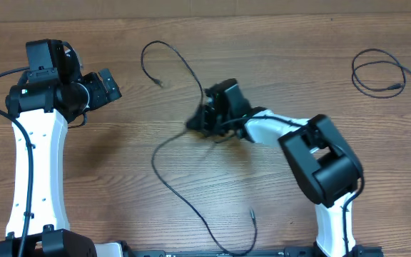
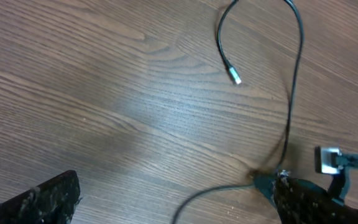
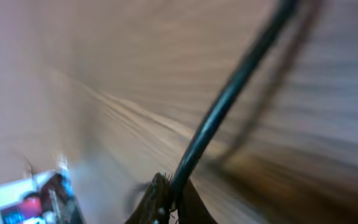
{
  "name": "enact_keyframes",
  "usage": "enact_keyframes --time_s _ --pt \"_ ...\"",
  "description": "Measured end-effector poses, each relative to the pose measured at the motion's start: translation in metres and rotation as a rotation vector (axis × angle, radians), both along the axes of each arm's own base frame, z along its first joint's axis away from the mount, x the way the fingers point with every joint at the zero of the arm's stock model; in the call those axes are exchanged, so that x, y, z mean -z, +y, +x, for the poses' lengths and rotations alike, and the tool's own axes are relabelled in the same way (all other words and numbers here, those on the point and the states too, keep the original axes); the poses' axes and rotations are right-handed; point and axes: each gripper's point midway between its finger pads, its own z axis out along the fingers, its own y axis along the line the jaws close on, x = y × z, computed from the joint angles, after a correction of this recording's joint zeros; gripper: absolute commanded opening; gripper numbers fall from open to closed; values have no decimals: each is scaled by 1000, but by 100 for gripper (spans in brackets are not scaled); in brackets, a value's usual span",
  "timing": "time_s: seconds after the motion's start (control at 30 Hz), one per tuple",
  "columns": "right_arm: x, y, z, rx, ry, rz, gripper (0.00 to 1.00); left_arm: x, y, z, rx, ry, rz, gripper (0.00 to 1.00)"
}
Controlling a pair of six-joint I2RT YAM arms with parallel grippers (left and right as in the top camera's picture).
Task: Untangle cables
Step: 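Lift the long cable with the right gripper and pull it up-right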
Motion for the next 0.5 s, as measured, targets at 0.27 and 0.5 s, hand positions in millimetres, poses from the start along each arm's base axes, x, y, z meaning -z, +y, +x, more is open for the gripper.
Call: enact_keyframes --time_s 0.27,0.5 --pt "-124 -95 42 59 -340 -66 4 0 0 0 0 0 -1 99" --pt "-334 -177 36 215 -887 -36 4 0 0 0 0 0 -1 100"
